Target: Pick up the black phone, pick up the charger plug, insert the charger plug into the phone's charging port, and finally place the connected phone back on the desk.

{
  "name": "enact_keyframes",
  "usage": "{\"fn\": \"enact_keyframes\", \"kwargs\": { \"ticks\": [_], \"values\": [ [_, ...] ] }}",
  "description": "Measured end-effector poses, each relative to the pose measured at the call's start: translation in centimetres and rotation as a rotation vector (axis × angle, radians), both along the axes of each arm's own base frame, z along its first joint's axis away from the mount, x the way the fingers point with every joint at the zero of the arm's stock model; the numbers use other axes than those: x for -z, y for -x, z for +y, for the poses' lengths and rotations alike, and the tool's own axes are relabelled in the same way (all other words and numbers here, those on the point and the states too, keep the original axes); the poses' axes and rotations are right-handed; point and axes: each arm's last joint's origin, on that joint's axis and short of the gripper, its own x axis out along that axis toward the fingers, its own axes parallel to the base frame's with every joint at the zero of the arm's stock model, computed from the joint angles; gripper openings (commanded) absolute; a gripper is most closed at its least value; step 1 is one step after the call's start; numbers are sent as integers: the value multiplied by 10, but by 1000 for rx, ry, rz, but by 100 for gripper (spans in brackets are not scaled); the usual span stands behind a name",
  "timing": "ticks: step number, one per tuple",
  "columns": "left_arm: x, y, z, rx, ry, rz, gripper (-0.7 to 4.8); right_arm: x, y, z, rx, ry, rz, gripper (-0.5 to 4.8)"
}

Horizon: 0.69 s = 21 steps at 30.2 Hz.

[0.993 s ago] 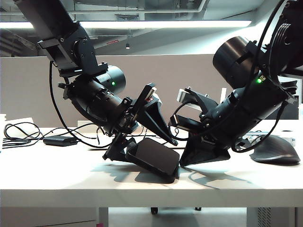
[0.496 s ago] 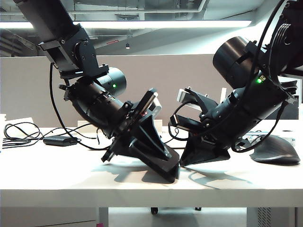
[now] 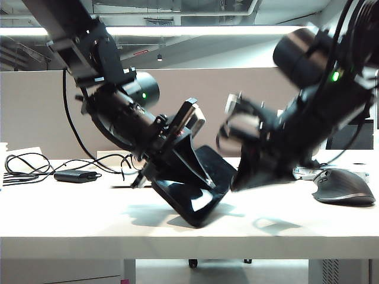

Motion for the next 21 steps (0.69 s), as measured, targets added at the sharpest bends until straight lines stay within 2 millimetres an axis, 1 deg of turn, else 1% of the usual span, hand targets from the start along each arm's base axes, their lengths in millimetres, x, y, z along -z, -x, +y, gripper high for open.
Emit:
{"fn": "enact_keyframes", "kwargs": {
  "ticks": [3,7,11,15,19,21],
  "values": [
    [-14,1,3,3,-38,-106,-6,-30,5,-9,11,-32,-72,-5],
    [-38,6,8,38,-52,-251,-6,-59,16,-22,21,-48,-135,-5],
    [-80,15,12,70,12,-418,-6,-86,30,-30,5,-72,-229,-5],
    [-117,26,18,104,64,-594,-6,-112,47,-37,-33,-118,-326,-5],
    [-149,40,25,163,129,-761,-6,-134,62,-43,-90,-180,-411,-5],
    [-163,48,27,197,177,-808,-6,-143,71,-47,-116,-211,-446,-5]
  ]
}}
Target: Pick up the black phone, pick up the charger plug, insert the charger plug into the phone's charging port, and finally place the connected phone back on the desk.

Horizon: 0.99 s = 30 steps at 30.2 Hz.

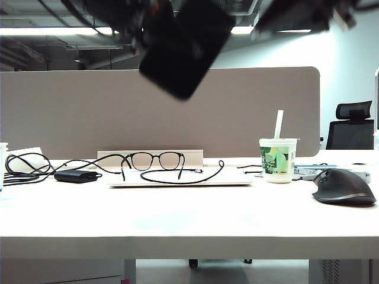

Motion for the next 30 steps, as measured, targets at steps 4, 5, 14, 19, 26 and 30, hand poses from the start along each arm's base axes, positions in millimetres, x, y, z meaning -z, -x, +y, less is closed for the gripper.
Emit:
{"fn": "enact_keyframes", "kwargs": {
  "ticks": [4,5,14,19,26,30],
  "values": [
    [-16,11,4,91,58,-57,-6,-13,13,-4,-97,-33,-73,-5],
    [-18,13,4,112,69,-65,-6,-14,14,-4,-124,-38,-77,-5],
    [-31,24,8,217,135,-89,-6,-39,24,-6,-235,-79,-76,-5],
    [-32,26,8,273,166,-77,-6,-63,27,-7,-238,-80,-102,-5],
    [-34,28,8,324,190,-81,-6,-75,31,-9,-245,-56,-165,-5],
    [-37,31,9,350,202,-107,-6,-74,31,-9,-246,-47,-153,-5]
  ]
}}
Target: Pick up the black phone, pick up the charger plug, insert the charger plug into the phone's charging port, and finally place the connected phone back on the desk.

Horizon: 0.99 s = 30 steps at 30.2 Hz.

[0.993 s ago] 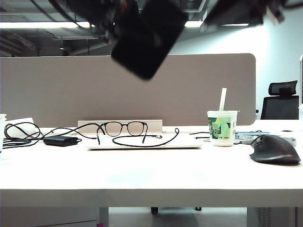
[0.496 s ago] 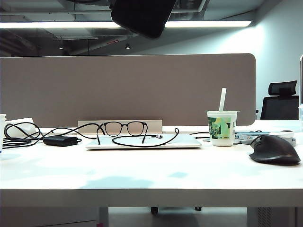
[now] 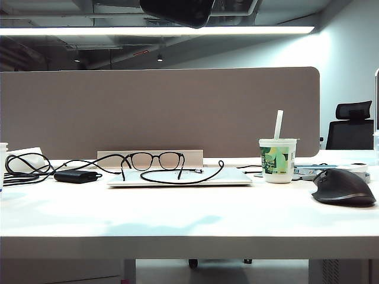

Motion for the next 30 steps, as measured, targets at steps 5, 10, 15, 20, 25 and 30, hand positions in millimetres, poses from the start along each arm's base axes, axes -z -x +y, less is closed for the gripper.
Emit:
{"fn": "enact_keyframes", "kwargs": {
  "ticks": [5,10,15,20,25,30],
  "values": [
    [-3,3,1,35,19,-2,-6,0,2,-4,14,18,11,154],
    [-6,5,2,71,43,-15,-6,-5,4,-7,23,18,-32,336],
    [-7,7,1,107,58,-8,-6,-8,4,-6,2,1,-68,337],
    [-7,13,-7,149,62,-7,-6,-16,1,-4,-31,-43,-151,337],
    [-7,21,-18,194,62,-5,-6,-14,-11,4,-116,-91,-115,337],
    [-7,25,-24,213,60,-6,-6,-17,-15,8,-196,-153,-81,334]
  ]
}}
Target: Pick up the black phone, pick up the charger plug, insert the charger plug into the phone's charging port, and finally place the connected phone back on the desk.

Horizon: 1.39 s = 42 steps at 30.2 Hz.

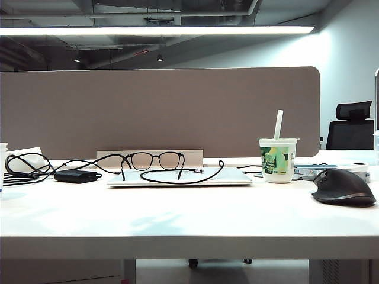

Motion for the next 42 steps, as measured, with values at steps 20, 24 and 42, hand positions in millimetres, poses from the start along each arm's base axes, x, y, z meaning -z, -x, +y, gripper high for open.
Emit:
{"fn": "enact_keyframes", "kwargs": {
  "ticks": [20,24,42],
  "values": [
    [2,0,0,-8,-15,26,-5,5,-4,4,-94,5,78,-5],
    [2,0,0,-11,-22,51,43,5,-5,4,-94,3,77,-5],
    [-15,-5,-3,-81,36,70,479,-22,19,-9,1,-114,-112,-5]
  ]
}}
